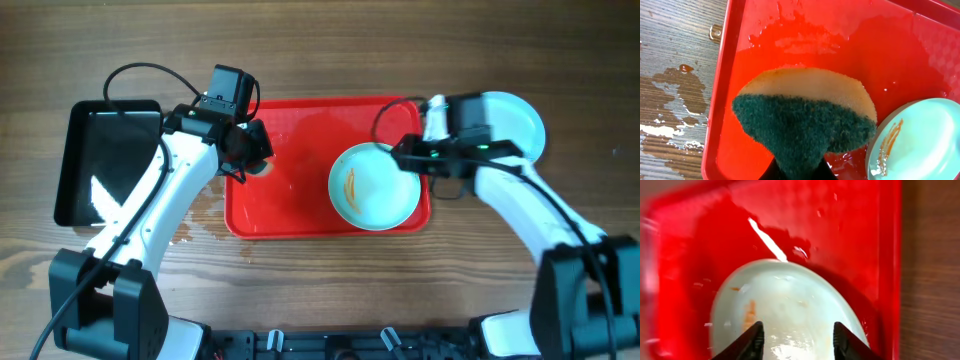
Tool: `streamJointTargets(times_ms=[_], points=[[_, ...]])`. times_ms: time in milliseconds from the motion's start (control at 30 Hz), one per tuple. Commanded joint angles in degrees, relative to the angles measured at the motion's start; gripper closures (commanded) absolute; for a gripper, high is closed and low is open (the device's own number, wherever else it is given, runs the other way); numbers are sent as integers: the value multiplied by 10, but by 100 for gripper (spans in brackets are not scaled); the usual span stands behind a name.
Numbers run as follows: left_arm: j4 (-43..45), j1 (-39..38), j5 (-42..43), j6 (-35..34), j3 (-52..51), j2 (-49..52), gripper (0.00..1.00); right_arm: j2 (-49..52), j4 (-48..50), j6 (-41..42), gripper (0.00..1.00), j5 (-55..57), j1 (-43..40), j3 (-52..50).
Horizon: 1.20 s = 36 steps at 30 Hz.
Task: Clean dirty plates on tray and stack at the side
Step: 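Release the plate and move the right gripper back toward the tray, then grasp the last sauced white plate's rim with the right gripper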
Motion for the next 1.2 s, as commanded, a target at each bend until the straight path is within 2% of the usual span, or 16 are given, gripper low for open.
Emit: streamJointTargets(times_ms=[0, 133, 367, 533, 700, 833, 1167], points=[[-1, 3, 5, -8, 3, -1, 96, 32, -13, 39, 58, 115, 28, 4], [-4, 3, 5, -8, 3, -1, 96, 29, -24, 40, 62, 114, 28, 5], [0, 3, 5, -8, 3, -1, 96, 15, -70, 15, 58, 63, 28, 41], [0, 3, 5, -8, 3, -1, 96, 3, -138, 17, 55, 112, 28, 76], [2, 3, 5, -8, 3, -1, 96, 16, -157, 18, 59, 144, 28, 61], [4, 3, 5, -8, 3, -1, 96, 37, -162, 18, 67, 144, 28, 52], [2, 3, 5, -8, 3, -1, 96, 92, -159, 17, 69, 131, 28, 50]])
